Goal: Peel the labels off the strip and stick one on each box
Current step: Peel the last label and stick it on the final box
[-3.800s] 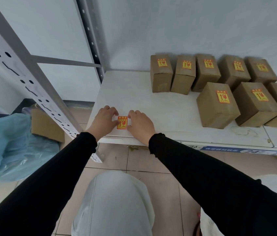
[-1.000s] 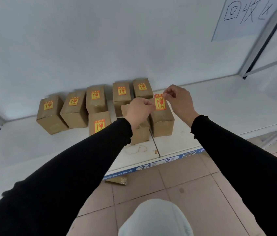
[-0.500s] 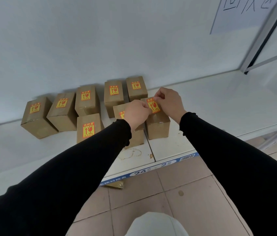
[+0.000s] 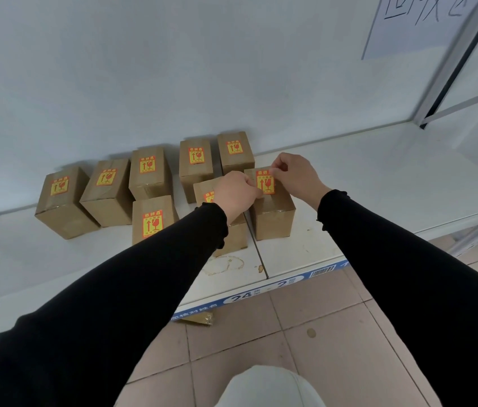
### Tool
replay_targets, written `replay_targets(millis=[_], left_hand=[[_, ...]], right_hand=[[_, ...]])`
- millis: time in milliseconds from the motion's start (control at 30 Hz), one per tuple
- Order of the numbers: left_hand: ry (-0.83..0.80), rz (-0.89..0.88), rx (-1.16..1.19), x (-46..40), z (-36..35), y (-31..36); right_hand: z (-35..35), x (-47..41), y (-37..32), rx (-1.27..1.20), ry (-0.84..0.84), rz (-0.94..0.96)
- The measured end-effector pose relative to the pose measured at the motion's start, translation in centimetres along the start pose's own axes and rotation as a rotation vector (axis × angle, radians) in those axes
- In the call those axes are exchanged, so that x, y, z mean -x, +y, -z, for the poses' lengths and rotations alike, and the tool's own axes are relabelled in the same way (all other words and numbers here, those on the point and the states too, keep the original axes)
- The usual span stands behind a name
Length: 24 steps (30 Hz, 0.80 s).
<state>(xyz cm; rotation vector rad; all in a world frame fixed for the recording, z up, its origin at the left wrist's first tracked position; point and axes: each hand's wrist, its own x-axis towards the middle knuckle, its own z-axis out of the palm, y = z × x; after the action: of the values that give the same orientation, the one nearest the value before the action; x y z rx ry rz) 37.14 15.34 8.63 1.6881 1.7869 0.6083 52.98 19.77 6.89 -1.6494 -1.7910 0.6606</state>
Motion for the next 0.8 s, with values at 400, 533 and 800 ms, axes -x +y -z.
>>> replay_targets(millis=[400,533,800], left_hand=[[-0.001,-0.002,-0.034,0.10,0.07,0.24],[0.006,-0.011,-0.042,-0.03,-0.01,0.22],[0.020,-0.024,-0.099,-0.07,-0.17,0.35]], right_hand=[[0.82,-0.52,-0.23,0.018,-0.129,0.002],[0.40,-0.52,-0.13,0.072,-0.120,0.019],[-0.04,-0.57,-0.10,0.123,-0.078,0.028]])
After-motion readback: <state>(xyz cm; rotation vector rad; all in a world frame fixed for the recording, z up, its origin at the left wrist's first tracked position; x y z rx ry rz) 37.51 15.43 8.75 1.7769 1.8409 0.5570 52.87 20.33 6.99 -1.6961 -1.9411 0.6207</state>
